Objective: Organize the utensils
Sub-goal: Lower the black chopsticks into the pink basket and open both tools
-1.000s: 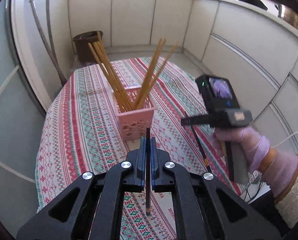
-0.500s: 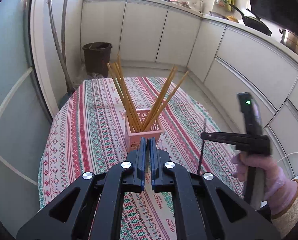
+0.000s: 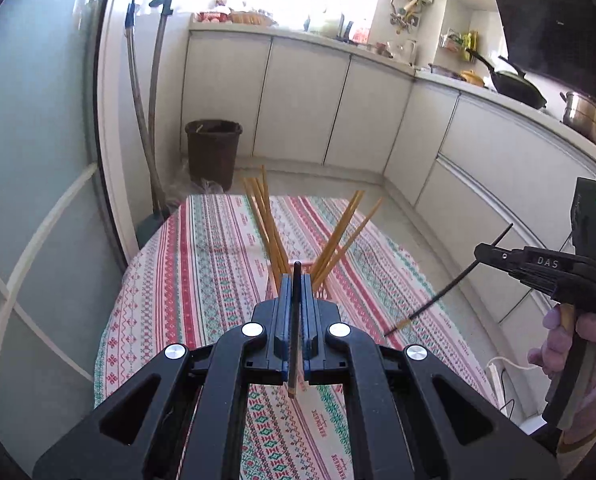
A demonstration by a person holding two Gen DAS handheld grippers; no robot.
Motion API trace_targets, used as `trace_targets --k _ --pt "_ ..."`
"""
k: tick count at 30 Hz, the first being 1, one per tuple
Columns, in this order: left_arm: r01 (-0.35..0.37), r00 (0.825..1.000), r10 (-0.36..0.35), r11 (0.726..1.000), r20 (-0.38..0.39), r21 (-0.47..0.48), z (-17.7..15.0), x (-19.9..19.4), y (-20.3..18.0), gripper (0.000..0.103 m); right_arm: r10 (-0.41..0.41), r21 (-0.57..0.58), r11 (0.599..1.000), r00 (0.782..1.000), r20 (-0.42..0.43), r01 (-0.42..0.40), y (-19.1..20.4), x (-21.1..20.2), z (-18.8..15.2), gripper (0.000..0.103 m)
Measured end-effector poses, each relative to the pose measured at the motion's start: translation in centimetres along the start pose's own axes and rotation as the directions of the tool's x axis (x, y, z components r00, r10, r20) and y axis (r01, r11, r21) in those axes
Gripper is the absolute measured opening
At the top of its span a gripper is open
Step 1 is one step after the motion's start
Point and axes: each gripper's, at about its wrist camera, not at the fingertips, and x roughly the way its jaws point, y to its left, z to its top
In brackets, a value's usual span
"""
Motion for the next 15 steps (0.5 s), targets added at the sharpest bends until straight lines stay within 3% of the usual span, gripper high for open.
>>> trace_targets --k 8,15 --pt "0.009 0.996 -0.005 0.999 0.092 -0.038 4.2 -0.7 -0.3 0.003 0.119 -0.005 0.993 0.989 0.083 -0.119 2.7 -2.9 3.4 0.005" --pt "0.011 0.992 -0.004 0.999 0.126 -0.050 8.3 1.0 -0.9 0.003 0.173 -0.033 0.985 0.977 0.127 -0.170 5.1 -3.2 7.0 0.005"
